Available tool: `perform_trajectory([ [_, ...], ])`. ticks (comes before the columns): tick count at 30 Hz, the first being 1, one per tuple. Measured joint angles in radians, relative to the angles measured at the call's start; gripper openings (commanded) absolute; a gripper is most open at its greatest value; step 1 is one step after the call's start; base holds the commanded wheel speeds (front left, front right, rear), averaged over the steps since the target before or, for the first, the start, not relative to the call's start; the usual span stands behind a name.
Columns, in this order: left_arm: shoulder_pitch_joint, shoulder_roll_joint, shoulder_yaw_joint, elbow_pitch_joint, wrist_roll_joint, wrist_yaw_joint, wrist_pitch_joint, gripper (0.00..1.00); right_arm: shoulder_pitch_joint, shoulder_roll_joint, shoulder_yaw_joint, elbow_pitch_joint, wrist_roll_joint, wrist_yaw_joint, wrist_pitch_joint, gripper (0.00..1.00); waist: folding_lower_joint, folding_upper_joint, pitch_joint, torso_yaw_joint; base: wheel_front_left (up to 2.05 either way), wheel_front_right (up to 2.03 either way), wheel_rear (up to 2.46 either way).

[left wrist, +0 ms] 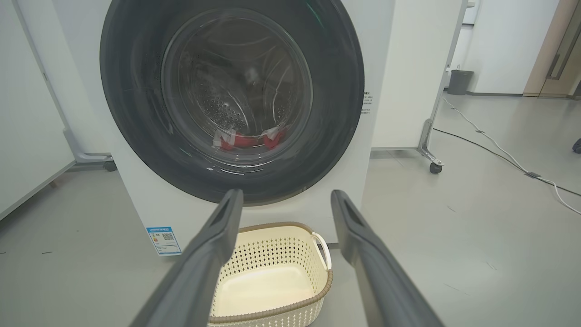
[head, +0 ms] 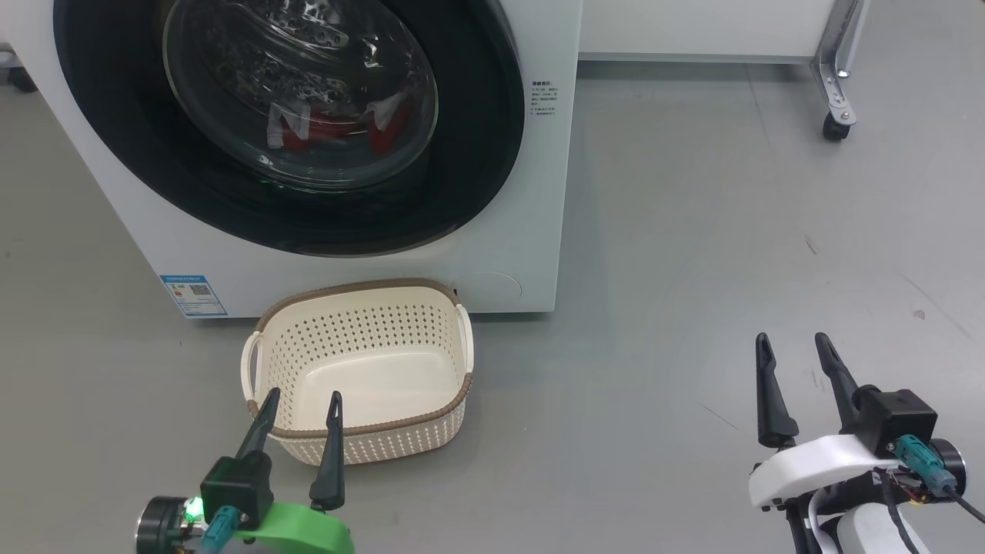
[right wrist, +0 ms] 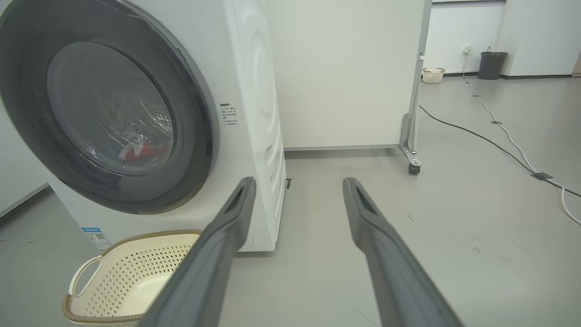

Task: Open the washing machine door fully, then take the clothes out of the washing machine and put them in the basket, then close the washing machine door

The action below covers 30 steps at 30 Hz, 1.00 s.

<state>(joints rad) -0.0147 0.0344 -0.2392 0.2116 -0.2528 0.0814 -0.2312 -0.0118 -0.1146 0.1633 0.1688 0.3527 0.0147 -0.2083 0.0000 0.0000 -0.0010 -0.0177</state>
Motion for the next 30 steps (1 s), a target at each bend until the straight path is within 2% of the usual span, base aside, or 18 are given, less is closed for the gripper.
perform_trajectory([
  [11,0.001,0.003,-0.024,0.059,0.041,0.024,-0.020,1.00,0.000,0.000,0.035,0.028,-0.082,-0.009,-0.010,1.00,0.0000,0.0000,-0.003,-0.004,0.00,0.00,0.00],
  [17,0.001,0.003,-0.025,0.077,-0.079,0.028,-0.021,1.00,0.000,0.004,0.036,0.040,-0.082,-0.009,-0.009,1.00,0.0000,0.0000,-0.004,-0.005,0.00,0.00,0.00],
  [30,-0.004,0.003,-0.037,0.115,-0.080,0.030,-0.021,1.00,-0.008,0.009,0.037,0.061,-0.080,-0.009,-0.009,1.00,0.0000,0.0000,-0.008,-0.004,0.00,0.00,0.00],
])
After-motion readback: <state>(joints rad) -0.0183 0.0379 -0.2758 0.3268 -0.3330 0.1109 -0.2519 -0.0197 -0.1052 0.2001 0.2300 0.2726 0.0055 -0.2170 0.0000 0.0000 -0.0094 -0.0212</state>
